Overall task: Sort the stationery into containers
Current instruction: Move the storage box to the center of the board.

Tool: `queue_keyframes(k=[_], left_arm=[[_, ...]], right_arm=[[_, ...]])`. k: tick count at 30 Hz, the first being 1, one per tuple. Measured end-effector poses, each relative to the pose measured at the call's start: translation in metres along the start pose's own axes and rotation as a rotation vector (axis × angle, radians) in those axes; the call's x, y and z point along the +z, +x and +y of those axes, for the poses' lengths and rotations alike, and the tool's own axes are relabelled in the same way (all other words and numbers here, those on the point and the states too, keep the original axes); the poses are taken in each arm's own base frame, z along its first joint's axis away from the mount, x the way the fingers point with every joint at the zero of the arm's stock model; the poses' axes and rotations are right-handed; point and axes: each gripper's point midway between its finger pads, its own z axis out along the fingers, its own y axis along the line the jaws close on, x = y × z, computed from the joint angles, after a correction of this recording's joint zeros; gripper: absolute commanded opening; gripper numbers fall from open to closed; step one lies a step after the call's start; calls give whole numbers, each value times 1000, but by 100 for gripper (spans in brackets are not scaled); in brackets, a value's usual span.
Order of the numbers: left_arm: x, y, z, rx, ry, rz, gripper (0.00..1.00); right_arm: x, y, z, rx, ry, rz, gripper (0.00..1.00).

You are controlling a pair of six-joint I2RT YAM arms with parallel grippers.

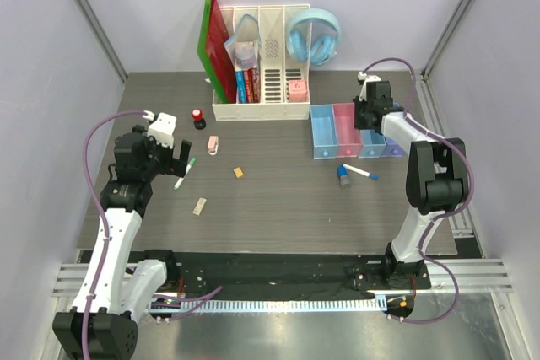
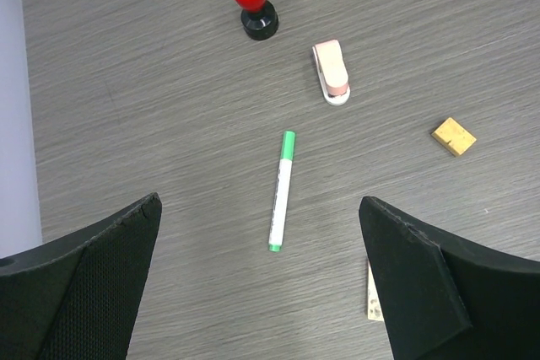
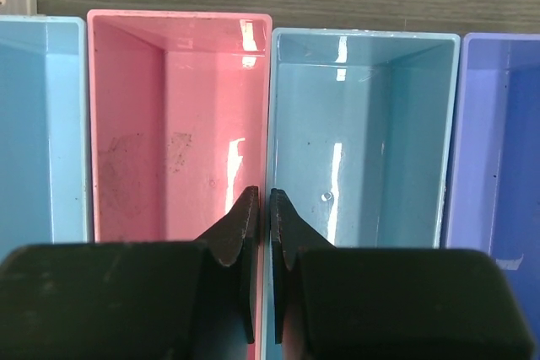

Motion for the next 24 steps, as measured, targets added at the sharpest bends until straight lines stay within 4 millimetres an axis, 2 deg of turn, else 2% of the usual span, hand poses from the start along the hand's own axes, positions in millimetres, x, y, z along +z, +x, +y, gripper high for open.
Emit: queue_keyframes(k=[15,18,24], left_arm=[[-4,1,-3,2,9,-6,100],[-4,1,-3,1,10,-6,100],[-2,6,-4,1,19,14,100]], right_arm=[[-21,23,23,-32,-41,16,5],[-22,24,36,-36,-58,17,5],[-26,29,84,-16,-156,43,5]])
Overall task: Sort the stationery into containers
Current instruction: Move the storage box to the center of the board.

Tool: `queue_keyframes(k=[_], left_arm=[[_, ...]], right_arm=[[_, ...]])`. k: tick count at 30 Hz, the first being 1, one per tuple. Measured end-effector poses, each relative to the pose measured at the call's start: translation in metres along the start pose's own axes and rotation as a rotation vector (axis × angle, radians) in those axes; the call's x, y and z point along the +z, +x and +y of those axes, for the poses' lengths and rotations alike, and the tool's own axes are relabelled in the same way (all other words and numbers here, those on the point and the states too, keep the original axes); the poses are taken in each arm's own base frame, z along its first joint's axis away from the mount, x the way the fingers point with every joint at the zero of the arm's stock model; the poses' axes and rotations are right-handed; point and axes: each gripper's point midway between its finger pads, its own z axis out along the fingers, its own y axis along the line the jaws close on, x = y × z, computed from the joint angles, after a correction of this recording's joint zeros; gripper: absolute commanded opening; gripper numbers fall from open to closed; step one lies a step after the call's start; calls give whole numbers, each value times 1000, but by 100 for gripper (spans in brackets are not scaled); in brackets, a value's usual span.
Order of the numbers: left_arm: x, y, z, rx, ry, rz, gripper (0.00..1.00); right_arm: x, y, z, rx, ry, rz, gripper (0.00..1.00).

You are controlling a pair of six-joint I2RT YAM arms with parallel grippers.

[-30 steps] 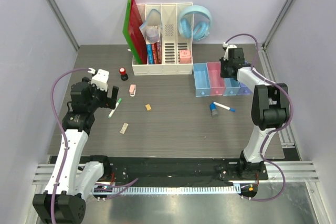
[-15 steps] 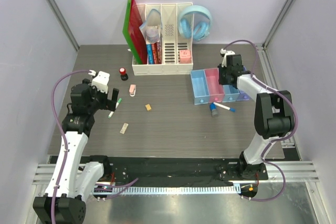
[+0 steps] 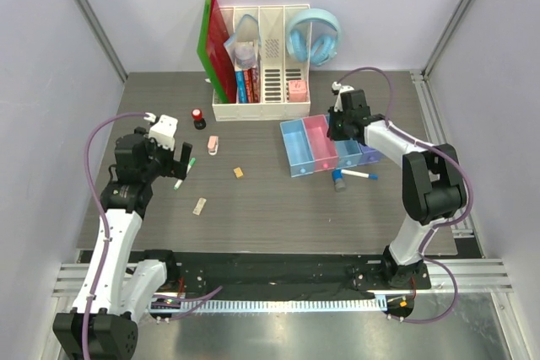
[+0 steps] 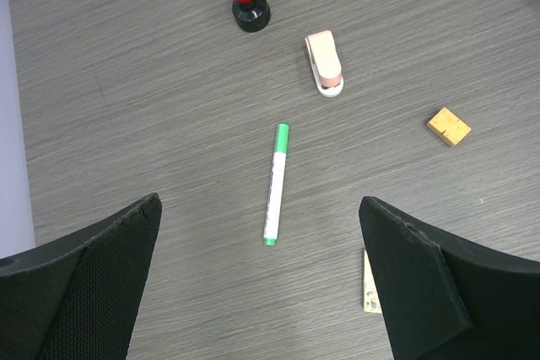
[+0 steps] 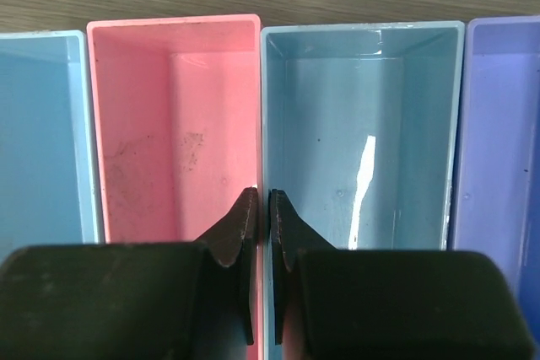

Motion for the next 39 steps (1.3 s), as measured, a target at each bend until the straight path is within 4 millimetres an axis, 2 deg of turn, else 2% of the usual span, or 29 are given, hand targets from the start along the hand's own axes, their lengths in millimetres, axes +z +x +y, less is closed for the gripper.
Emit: queue_keyframes(k=[4,17,22,31,39], left_arm=[[1,3,0,14,4,15,100],[2,18,-3,41,26,80,100],[1,21,-2,49,22,95,100],[-2,23,-2,57,20,106,100],[-6,22,-4,57,30,97,100]], right_arm=[[4,-1,22,44,-61,8,5],[8,3,69,184,-164,21,5],[14,-1,85,256,-212,13,5],[25,-12,102,353,-258,3,4],[27,-11,134,358,-308,18,8]])
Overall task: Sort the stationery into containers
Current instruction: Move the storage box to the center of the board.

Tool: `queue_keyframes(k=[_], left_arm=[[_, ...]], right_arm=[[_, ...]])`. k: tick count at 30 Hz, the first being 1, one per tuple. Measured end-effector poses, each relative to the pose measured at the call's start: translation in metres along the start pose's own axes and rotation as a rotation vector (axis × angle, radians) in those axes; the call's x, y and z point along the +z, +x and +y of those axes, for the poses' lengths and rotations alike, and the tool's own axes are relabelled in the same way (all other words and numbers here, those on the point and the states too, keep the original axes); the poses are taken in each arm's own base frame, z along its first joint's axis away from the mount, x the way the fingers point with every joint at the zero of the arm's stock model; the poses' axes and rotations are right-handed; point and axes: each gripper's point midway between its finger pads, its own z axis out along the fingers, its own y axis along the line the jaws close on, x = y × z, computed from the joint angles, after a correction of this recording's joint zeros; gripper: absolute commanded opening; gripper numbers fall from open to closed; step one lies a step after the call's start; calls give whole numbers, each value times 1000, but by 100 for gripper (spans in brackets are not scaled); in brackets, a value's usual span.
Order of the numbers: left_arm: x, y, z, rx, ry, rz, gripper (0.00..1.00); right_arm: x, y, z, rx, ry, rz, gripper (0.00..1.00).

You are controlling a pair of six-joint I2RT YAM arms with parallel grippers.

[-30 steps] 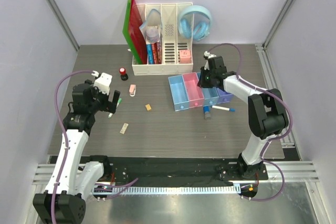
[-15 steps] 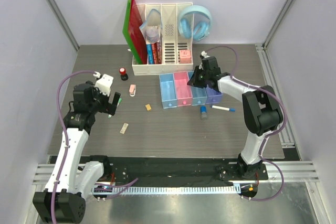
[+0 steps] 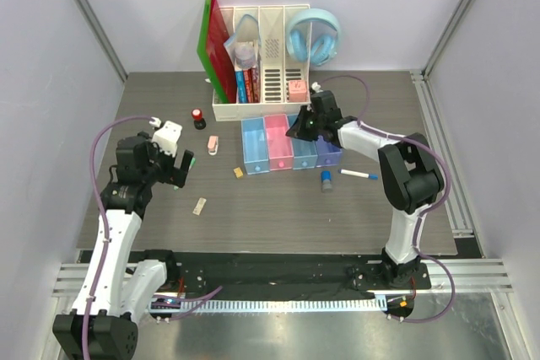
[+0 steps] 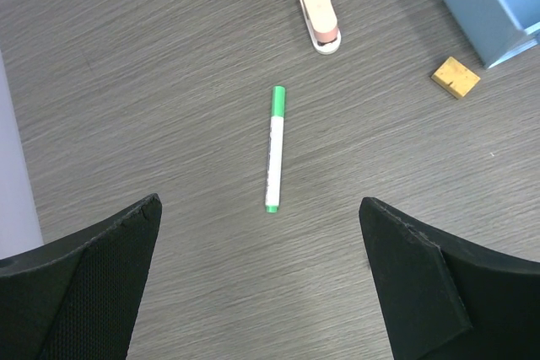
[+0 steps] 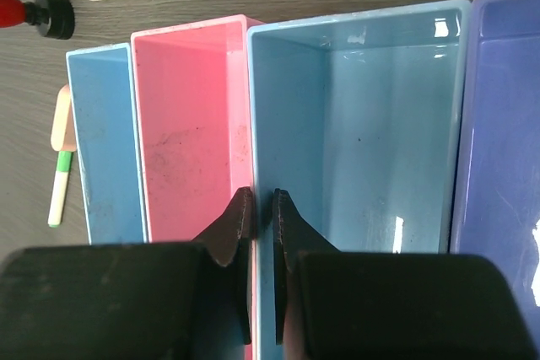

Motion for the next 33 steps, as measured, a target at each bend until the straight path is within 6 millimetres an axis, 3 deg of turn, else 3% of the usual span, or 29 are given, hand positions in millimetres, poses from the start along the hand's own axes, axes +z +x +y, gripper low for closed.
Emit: queue_keyframes(k=[4,13,19,24,27,32,33], left_arm=[[-1,0,-2,0,7,-4,100],[-5,1,-6,-1,25,-6,100],[-6,2,-8,1,34,-3,100],[-4,3,-13,-2,66,-3,100],[2,4,-22,-13,120,6,100],[15,8,-46,-29,259,38,97],[18,7,-53,-24,292,42,97]], right_arm=[[5,3,9,7,-24,9,11],[9,6,21,56,-80,36,45],[1,8,29,32,-110,55,50],[-33,-9,45,-70,-127,21,50],[-64,-34,58,-193,-128,-52,48],[-129,-81,59,-418,-42,-244,28],[-140,-90,54,-452,-11,-281,28]])
